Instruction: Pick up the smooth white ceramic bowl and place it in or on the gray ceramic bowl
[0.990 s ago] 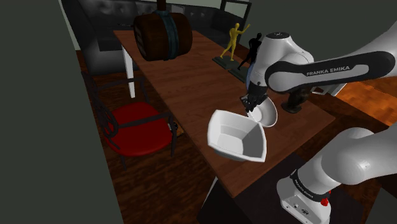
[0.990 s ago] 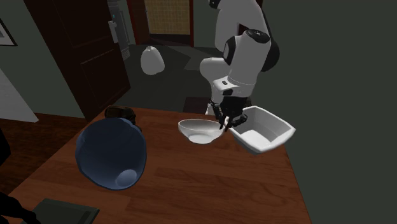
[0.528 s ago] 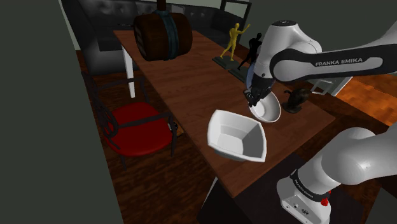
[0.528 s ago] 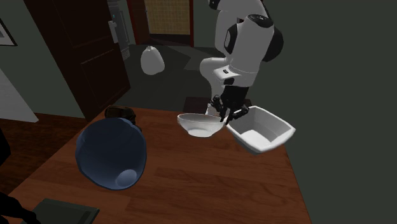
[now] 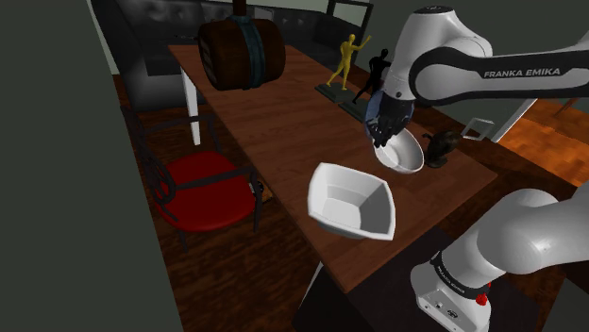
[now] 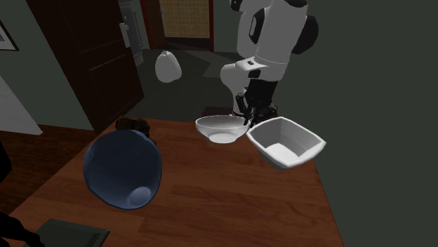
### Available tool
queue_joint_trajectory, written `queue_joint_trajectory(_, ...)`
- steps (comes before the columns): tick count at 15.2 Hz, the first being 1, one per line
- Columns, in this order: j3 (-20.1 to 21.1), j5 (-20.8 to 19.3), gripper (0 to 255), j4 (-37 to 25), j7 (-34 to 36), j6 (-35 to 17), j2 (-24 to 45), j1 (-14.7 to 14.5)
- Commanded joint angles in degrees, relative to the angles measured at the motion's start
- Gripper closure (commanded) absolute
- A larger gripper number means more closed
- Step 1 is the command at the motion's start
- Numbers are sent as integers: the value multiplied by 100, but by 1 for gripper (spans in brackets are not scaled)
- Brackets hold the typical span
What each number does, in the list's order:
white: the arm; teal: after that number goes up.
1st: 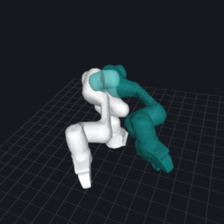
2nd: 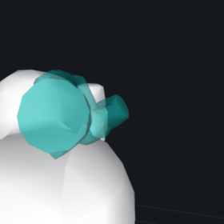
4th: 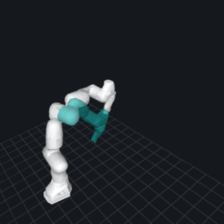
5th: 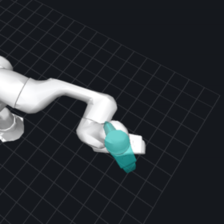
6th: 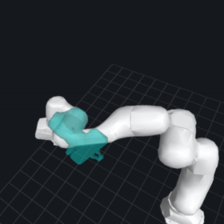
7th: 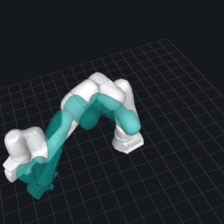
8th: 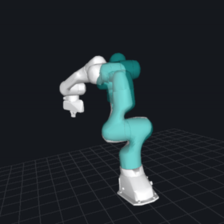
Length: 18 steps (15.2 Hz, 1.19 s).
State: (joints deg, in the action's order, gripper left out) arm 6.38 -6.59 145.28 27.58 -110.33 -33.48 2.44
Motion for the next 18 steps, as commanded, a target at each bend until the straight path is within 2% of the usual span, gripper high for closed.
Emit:
queue_joint_trajectory(1,-2,8,255,-135,-23,176,-42,-3)
queue_joint_trajectory(6,-13,20,255,-464,-80,553,-95,-2)
queue_joint_trajectory(18,1350,768,255,-1354,1540,1172,331,-629)
